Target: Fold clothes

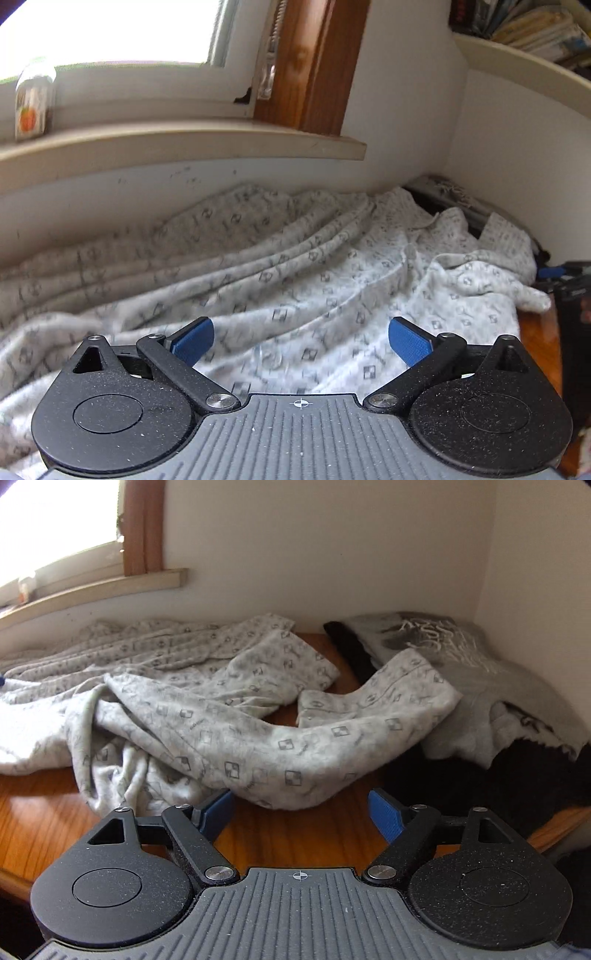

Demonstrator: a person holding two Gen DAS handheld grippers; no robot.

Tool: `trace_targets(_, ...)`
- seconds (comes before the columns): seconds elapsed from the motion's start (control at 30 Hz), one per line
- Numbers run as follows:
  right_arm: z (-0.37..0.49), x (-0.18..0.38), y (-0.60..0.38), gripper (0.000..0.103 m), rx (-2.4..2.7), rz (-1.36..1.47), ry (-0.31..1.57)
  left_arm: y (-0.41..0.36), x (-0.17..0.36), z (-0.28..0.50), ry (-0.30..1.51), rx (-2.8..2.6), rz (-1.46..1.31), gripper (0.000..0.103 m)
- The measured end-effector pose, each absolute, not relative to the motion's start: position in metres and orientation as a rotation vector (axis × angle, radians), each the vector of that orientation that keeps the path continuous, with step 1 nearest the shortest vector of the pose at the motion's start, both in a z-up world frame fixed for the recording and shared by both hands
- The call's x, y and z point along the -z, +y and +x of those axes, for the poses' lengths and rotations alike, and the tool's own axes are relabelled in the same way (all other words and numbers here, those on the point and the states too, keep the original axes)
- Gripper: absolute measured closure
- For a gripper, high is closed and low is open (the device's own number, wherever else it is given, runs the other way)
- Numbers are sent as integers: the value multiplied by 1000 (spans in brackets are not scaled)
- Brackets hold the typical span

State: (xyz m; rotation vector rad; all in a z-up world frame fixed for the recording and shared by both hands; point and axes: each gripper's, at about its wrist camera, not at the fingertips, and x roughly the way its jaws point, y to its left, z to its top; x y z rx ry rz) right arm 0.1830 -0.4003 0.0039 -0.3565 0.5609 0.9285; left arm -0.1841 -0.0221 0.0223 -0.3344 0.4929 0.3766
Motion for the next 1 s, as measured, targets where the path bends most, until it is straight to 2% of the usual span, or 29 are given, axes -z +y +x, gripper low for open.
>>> trace_targets(0.13, 175, -4, -389, 25, -905, -385, 495, -19, -22, -193, 456, -355, -384, 0)
trace_targets(0.17, 173, -5, -386, 30, -896, -407, 471, -19, -22, -193, 451, -354, -389, 0)
trace_targets(0.2, 171, -5, -382, 36, -894, -432, 453, -17, -23, -194, 443, -351, -400, 0)
trace_targets(0.27, 171, -6, -374, 76, -900, -486, 446, -14, -23, -198, 422, -342, -429, 0)
trace_targets(0.37, 169, -13, -370, 90, -886, -502, 416, -11, -23, -201, 412, -338, -449, 0)
trace_targets(0.63, 164, -62, -334, 93, -848, -556, 245, -8, -23, -203, 402, -338, -471, 0)
trace_targets(0.9, 144, -122, -220, 94, -902, -651, -21, -9, -22, -203, 404, -339, -471, 0)
trace_targets(1.0, 139, -120, -177, 89, -952, -650, 24, -7, -21, -203, 403, -338, -479, 0)
